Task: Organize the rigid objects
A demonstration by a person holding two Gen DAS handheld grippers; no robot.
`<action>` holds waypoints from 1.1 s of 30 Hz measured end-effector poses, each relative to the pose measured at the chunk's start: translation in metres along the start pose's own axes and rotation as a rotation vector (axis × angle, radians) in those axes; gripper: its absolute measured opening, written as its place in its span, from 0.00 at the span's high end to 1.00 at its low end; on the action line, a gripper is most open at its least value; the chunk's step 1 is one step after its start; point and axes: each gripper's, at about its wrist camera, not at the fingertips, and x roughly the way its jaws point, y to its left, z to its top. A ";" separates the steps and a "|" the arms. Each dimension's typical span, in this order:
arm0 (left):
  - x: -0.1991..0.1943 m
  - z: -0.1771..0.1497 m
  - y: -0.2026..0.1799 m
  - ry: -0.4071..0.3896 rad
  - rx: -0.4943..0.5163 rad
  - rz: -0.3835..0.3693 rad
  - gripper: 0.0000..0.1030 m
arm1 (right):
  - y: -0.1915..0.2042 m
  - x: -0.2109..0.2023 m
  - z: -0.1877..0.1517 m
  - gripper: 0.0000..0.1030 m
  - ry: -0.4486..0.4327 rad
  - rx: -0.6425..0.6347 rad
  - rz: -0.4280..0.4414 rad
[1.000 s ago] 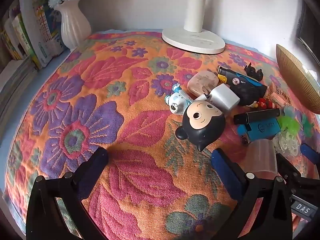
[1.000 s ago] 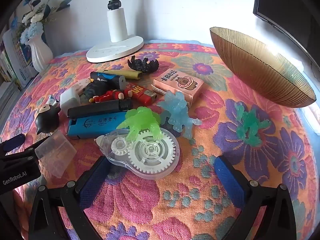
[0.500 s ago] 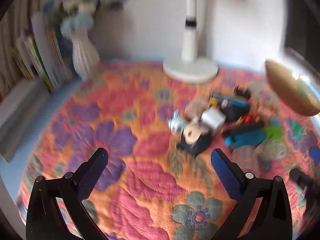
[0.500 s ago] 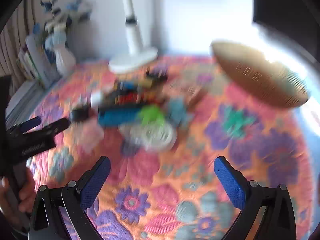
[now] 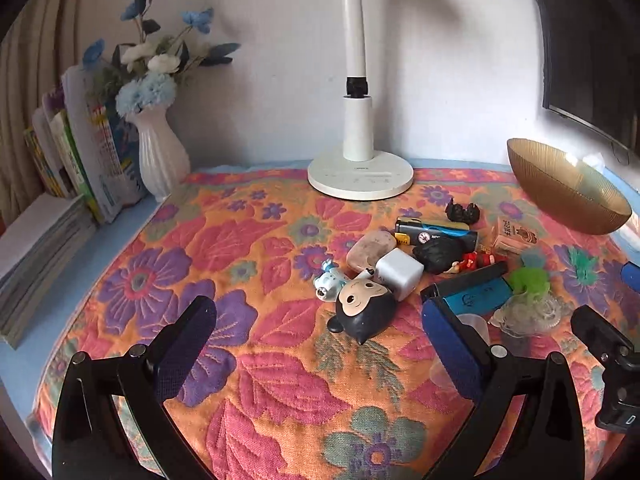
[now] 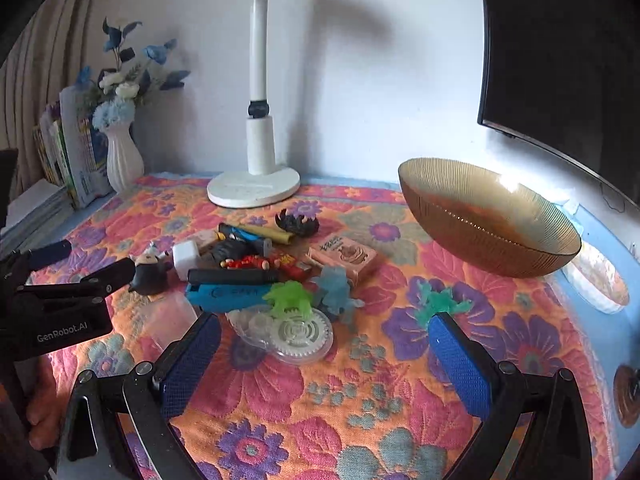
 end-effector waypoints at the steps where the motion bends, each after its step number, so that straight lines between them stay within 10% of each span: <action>1: -0.002 -0.001 0.000 -0.010 0.005 -0.008 0.01 | -0.002 0.001 0.000 0.00 0.003 0.003 0.003; 33: -0.003 0.001 0.004 0.020 -0.005 -0.167 0.01 | 0.000 0.017 -0.002 0.00 0.102 -0.007 0.003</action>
